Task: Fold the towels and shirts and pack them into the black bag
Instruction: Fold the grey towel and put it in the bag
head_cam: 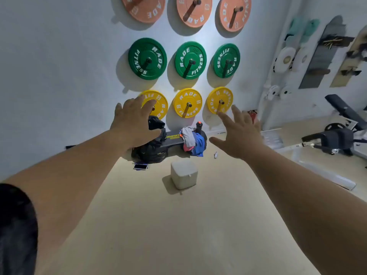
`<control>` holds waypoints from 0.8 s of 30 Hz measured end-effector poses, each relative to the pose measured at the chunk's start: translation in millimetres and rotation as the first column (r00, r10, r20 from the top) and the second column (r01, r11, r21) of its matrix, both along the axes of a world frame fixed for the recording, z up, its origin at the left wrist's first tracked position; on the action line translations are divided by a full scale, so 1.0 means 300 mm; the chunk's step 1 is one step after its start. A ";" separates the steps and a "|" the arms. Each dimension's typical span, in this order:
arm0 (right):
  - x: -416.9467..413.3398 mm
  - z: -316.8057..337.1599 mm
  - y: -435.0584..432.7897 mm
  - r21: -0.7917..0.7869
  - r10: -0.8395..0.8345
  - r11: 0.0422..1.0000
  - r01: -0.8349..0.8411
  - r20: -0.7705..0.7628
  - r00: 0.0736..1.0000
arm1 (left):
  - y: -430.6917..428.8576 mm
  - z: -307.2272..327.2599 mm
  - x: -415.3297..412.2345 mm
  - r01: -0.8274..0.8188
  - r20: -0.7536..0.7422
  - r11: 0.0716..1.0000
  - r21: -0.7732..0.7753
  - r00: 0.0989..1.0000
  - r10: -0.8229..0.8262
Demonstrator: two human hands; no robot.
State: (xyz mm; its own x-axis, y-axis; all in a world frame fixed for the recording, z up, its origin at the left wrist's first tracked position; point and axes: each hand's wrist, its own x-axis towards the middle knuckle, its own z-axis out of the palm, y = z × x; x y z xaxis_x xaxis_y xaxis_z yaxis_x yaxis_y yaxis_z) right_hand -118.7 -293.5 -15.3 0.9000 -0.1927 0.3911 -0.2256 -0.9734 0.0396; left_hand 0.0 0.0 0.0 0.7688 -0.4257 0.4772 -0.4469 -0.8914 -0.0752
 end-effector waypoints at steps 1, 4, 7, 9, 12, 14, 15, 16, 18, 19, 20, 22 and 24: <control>0.060 -0.027 -0.017 -0.005 -0.012 1.000 0.012 -0.038 0.999 | -0.021 -0.026 0.062 -0.002 -0.015 1.000 0.017 1.000 0.002; 0.273 -0.109 -0.073 0.009 -0.035 0.999 0.036 -0.095 0.995 | -0.086 -0.118 0.290 -0.004 -0.030 0.998 0.060 1.000 0.006; 0.542 -0.167 -0.118 0.012 -0.035 0.999 0.037 -0.138 0.990 | -0.166 -0.194 0.564 0.017 -0.107 0.999 0.034 0.994 -0.013; 0.704 -0.194 -0.147 0.008 -0.031 0.999 0.033 -0.198 0.980 | -0.217 -0.228 0.720 0.050 -0.148 0.997 0.057 0.988 -0.041; 0.925 -0.224 -0.208 0.028 -0.021 0.999 0.029 -0.270 0.963 | -0.300 -0.266 0.953 0.092 -0.206 0.989 0.116 0.976 -0.067; 1.062 -0.244 -0.263 0.068 -0.016 0.997 0.038 -0.289 0.957 | -0.368 -0.288 1.106 0.107 -0.244 0.987 0.121 0.967 -0.075; 1.130 -0.258 -0.295 0.092 -0.015 0.995 0.044 -0.292 0.956 | -0.407 -0.300 1.182 0.111 -0.258 0.987 0.113 0.963 -0.079; 1.198 -0.273 -0.329 0.109 -0.021 0.992 0.056 -0.301 0.953 | -0.448 -0.313 1.252 0.108 -0.281 0.988 0.108 0.957 -0.074; 1.343 -0.317 -0.408 0.132 -0.018 0.989 0.063 -0.316 0.949 | -0.536 -0.355 1.391 0.106 -0.315 0.990 0.091 0.946 -0.072; 1.420 -0.342 -0.453 0.141 -0.015 0.988 0.065 -0.325 0.946 | -0.582 -0.378 1.462 0.105 -0.328 0.991 0.087 0.942 -0.071; 1.497 -0.368 -0.502 0.154 -0.011 0.986 0.068 -0.339 0.941 | -0.629 -0.400 1.531 0.108 -0.346 0.991 0.083 0.936 -0.073; 1.663 -0.420 -0.613 0.163 -0.002 0.985 0.064 -0.356 0.934 | -0.729 -0.448 1.685 0.119 -0.362 0.990 0.073 0.928 -0.085; 1.838 -0.474 -0.730 0.167 0.012 0.984 0.055 -0.373 0.928 | -0.828 -0.495 1.836 0.105 -0.382 0.992 0.071 0.921 -0.070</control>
